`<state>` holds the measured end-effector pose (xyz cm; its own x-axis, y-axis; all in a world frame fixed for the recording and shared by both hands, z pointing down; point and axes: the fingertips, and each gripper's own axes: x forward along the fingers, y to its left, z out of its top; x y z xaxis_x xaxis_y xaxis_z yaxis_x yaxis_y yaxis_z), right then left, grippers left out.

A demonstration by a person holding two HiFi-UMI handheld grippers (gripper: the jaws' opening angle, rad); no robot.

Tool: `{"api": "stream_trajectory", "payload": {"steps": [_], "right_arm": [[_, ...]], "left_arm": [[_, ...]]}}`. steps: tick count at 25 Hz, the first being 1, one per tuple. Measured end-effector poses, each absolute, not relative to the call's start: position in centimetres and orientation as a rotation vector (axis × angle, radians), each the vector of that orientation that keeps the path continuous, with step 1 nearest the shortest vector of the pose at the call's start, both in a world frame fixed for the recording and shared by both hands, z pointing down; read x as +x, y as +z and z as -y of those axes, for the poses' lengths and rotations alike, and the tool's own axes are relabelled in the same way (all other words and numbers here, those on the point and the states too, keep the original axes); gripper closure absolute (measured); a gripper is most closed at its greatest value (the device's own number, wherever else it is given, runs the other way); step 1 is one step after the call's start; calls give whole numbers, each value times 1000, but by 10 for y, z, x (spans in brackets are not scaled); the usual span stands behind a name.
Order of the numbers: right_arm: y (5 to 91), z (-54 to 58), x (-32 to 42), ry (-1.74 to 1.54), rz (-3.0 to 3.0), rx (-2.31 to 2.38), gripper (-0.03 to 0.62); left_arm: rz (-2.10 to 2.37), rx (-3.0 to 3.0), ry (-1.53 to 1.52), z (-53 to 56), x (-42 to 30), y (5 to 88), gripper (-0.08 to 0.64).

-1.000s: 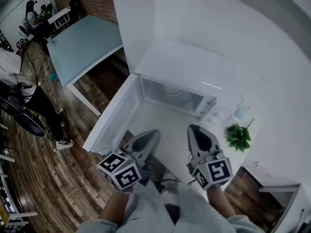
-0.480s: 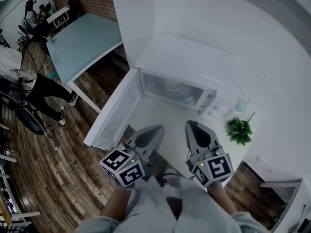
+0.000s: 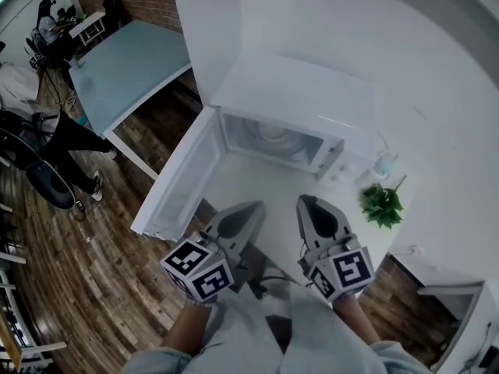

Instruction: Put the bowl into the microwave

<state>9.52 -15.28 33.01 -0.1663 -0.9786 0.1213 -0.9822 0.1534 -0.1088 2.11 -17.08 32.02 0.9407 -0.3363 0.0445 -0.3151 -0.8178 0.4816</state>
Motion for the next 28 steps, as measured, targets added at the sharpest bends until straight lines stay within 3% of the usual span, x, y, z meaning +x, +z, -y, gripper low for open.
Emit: {"api": "stream_trajectory", "payload": {"steps": [28], "right_arm": [[334, 150, 94, 222, 2331, 2004, 594]], "left_arm": [[433, 2598, -36, 161, 24, 326, 561]]}}
